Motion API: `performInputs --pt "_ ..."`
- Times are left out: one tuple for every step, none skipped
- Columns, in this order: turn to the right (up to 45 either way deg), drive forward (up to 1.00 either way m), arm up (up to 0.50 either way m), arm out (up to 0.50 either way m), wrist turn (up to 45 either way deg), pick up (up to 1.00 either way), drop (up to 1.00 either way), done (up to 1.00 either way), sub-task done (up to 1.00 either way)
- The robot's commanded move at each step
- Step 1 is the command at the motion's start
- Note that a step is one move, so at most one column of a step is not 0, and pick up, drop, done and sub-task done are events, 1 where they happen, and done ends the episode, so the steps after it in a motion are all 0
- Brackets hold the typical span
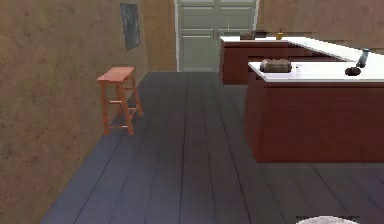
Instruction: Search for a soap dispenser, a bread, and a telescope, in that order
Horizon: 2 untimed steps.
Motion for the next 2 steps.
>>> performInputs --pt "-9.0 0.0 0.0 0.0 0.0 0.0 0.0 0.0 0.0" --pt "0.0 0.1 0.0 0.0 0.0 0.0 0.0 0.0 0.0"
